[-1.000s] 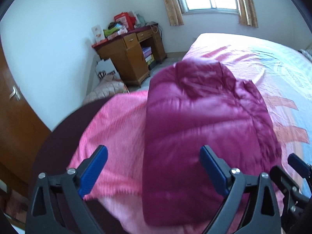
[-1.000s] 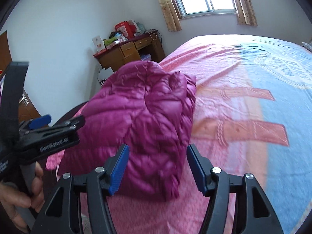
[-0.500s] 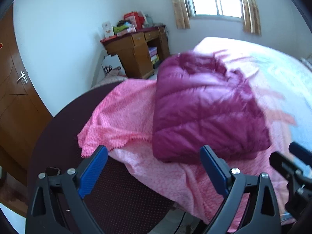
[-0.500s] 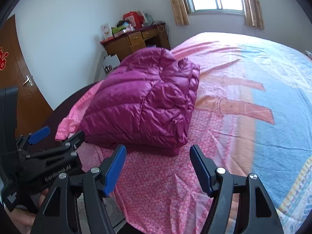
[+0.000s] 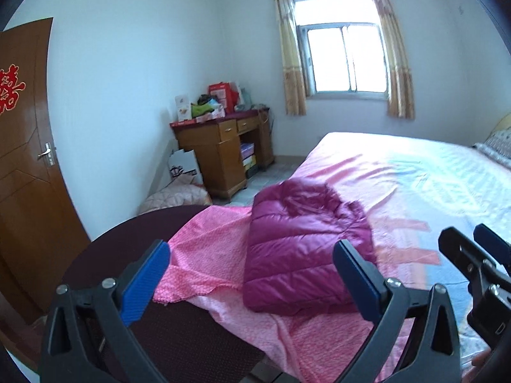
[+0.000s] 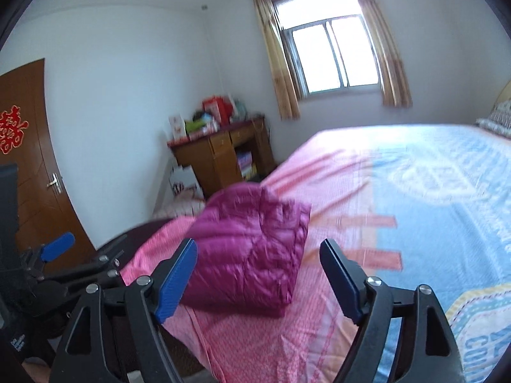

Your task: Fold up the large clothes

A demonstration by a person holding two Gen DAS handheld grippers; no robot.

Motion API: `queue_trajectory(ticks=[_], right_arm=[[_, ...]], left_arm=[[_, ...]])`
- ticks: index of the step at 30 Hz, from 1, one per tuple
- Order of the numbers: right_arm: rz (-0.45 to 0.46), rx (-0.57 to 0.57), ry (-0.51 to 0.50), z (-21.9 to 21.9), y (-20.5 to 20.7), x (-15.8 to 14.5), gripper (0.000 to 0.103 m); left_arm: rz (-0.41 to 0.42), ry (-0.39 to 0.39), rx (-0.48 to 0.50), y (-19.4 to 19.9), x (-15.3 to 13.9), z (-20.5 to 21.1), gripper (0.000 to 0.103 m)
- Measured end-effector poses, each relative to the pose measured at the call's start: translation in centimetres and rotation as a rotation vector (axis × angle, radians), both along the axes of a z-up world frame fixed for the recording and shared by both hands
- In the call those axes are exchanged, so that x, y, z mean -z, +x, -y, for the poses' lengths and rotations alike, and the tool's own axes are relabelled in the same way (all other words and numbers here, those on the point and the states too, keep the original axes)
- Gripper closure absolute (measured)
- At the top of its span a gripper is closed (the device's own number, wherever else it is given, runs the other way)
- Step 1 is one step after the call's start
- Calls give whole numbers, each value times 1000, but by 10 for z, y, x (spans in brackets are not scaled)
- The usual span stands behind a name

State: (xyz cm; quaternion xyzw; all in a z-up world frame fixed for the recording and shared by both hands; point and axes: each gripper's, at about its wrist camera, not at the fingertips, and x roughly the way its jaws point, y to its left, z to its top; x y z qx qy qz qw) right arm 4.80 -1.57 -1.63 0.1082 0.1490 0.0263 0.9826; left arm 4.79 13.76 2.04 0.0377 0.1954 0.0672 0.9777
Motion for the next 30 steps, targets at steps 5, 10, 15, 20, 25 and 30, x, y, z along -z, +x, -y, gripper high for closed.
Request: queue_trajectory(ticks=[5,10,15,20,25,30], right_arm=[[69,25,-13,1,-14,-12,17],[57,30,-5,5,-12,-9,15],[44,34,9,8,-10,-6,15],[44,33,8,8,-11,-6,15],[35,29,11,8,-9,-3,15],[32,33,17,10,-10,-3,15]], left_arm=[[31,26,2,-7,-5,11,0],[40,19,-4,-10,-6,12,0],[30,12,-14,-8,-4,11,0],[30,17,-17,-8,-3,12,0],[32,19,-19,-9,-3,13,0],[29,17,-25,-7,-2,11,0]])
